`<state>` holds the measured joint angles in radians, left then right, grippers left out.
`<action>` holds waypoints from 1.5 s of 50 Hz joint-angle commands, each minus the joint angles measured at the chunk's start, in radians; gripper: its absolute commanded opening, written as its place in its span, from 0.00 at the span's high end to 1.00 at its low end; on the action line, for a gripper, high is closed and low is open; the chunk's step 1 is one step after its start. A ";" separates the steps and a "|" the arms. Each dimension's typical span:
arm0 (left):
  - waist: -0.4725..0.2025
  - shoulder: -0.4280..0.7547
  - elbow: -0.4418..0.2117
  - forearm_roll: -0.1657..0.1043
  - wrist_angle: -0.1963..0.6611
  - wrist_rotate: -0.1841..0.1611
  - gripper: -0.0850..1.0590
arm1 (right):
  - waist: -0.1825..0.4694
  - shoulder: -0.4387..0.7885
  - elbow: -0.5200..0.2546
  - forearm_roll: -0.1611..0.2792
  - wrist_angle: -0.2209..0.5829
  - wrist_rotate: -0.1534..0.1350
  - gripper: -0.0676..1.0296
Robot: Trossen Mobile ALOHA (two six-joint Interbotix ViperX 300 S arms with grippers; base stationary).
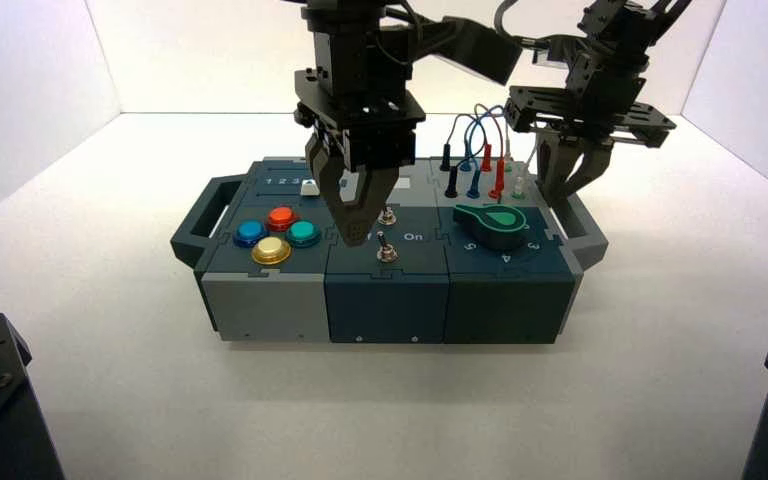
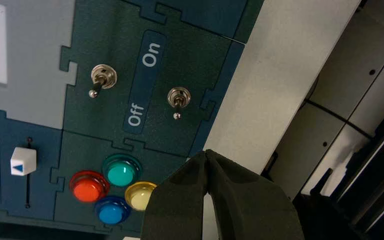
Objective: Flip the bottom switch on with the left gripper.
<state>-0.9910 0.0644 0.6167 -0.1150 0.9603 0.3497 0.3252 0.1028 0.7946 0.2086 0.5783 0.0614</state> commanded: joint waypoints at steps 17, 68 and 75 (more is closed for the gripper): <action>-0.002 0.044 -0.048 0.014 -0.018 0.043 0.95 | 0.012 0.052 0.003 -0.009 -0.014 -0.035 0.96; 0.000 0.086 -0.103 0.057 -0.020 0.054 0.95 | 0.012 0.054 0.005 -0.009 -0.032 -0.035 0.96; -0.002 0.086 -0.110 0.055 -0.020 0.055 0.95 | 0.012 0.057 0.005 -0.009 -0.032 -0.035 0.96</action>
<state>-0.9894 0.1672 0.5415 -0.0583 0.9465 0.3988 0.3252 0.1074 0.7931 0.2025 0.5691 0.0629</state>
